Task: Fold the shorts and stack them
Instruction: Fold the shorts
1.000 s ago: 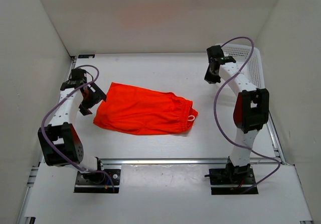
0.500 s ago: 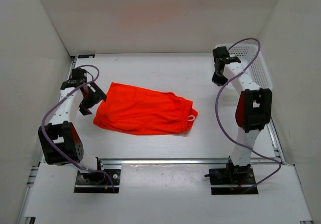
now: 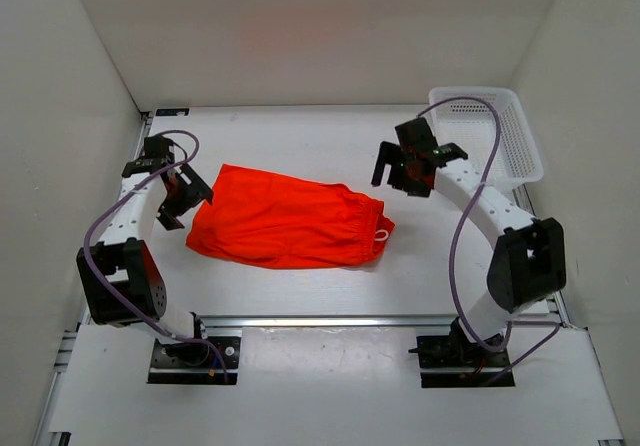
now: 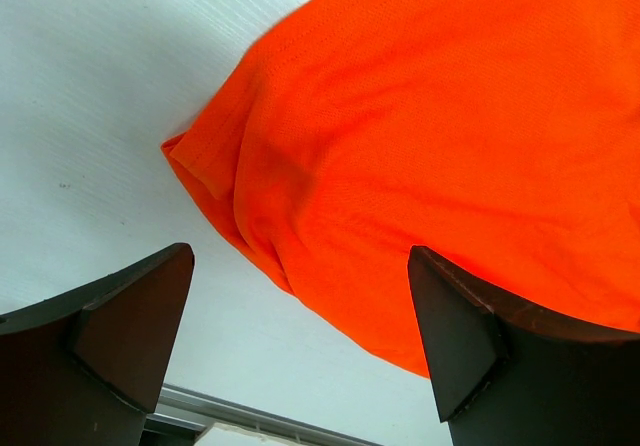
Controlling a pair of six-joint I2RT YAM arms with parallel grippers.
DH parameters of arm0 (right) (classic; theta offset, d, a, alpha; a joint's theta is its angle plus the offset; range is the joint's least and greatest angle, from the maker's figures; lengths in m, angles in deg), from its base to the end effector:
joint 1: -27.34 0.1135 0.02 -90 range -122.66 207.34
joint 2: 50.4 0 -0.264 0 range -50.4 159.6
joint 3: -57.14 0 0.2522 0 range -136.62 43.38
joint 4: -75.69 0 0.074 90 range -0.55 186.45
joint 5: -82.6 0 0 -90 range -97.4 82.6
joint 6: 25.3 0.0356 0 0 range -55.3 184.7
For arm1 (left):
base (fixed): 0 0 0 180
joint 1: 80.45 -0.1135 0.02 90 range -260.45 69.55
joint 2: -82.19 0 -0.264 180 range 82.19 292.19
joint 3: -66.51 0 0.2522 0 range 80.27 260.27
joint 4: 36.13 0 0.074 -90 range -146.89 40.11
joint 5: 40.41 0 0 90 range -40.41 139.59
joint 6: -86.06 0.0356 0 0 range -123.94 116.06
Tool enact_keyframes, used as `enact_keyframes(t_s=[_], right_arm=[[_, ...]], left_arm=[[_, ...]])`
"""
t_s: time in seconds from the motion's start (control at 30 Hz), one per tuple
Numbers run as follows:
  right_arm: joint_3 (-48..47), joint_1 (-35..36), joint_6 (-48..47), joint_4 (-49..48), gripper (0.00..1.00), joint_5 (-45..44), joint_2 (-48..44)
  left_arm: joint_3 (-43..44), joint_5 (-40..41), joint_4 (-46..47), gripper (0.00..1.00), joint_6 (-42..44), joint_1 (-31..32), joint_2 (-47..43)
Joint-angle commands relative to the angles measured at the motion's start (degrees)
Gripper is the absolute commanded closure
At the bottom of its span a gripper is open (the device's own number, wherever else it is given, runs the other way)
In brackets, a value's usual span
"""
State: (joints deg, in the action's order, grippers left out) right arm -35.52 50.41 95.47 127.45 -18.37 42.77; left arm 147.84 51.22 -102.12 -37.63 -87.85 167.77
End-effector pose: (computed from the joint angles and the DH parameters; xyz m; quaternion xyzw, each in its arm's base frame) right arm 0.3278 0.1323 0.2887 0.0941 0.9377 0.0651 0.3279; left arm 0.2857 0.0381 0.2549 -0.3480 0.9216 -0.0254 0.1703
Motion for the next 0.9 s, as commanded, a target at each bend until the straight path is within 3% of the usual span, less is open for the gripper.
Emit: enact_keyframes(t_s=[0.0,0.2,0.43,0.8,0.87], right_arm=[[11.4,-0.3,5.2,-3.8,0.00,13.6,-4.9],[27.0,-0.3,14.8,-14.2,0.00,28.1,-11.2],[35.5,-0.3,18.2,-22.7,0.00,31.0,-10.4],[43.5,-0.8,28.5,-37.0,0.20,29.5,-6.5],[44.2,-0.8,28.5,-37.0,0.30,27.3,-6.5]], left_arm=[[-0.7,0.1,0.3,0.00,-0.1,-0.1,2.1],[-3.3,-1.8,2.4,0.00,-0.7,-0.1,3.5],[-3.3,-2.3,2.4,0.00,-0.7,-0.1,2.8],[-0.2,-1.8,2.4,0.00,-0.7,-0.1,5.1],[0.4,-1.8,2.4,0.00,-0.7,-0.1,5.7]])
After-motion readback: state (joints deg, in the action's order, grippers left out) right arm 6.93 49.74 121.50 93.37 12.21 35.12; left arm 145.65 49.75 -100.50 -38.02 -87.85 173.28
